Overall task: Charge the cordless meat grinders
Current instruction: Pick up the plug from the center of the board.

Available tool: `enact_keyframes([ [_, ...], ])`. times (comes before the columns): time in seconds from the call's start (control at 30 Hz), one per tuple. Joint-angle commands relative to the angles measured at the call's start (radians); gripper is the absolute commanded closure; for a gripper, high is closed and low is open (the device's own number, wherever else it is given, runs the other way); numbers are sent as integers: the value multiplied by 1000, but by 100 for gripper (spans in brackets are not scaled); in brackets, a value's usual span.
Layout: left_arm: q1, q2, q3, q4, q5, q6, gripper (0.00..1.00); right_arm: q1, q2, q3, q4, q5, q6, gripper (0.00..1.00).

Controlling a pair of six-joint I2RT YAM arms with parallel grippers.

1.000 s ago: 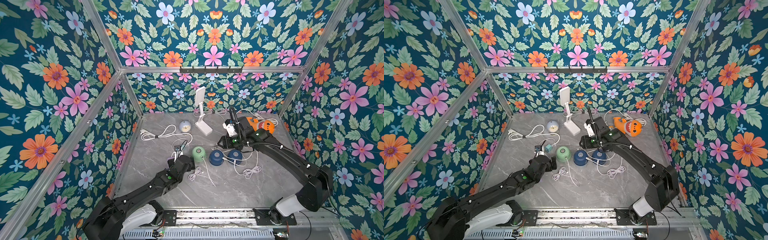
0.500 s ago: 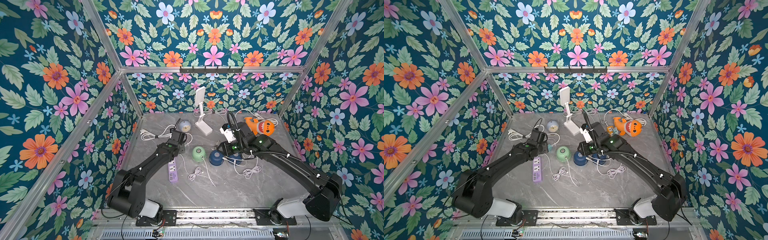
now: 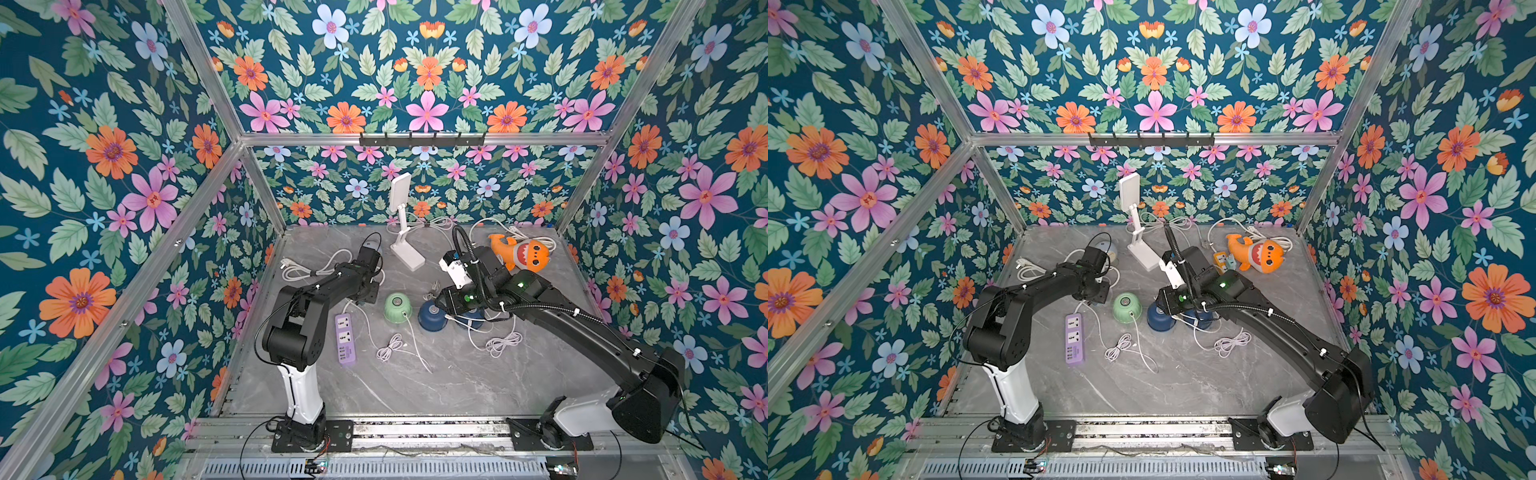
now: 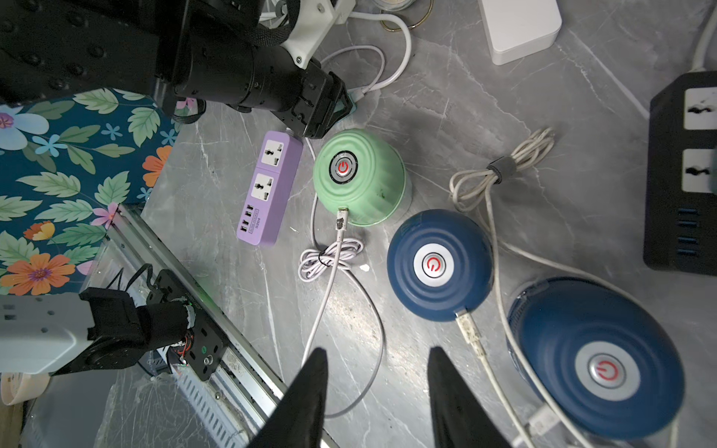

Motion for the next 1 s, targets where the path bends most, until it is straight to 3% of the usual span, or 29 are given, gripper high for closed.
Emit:
enact_keyframes([
  [0.0, 5, 17, 11, -25, 8, 53, 49, 1, 12, 13, -2, -4, -9, 56],
  [0.3, 6, -20, 17, -43, 25, 44, 73, 1, 54, 52, -3, -23, -6, 58],
  [0.57, 5, -254, 1, -117, 68, -3, 91, 1, 59, 131, -44, -24, -41, 59],
  [0.77, 4, -504, -87, -71, 267, -55, 98, 0, -3, 124, -2, -82, -83, 53],
  [0.97, 4, -673, -159, -28, 588, -62, 98, 1, -16, 151, 44, -241, -150, 41],
])
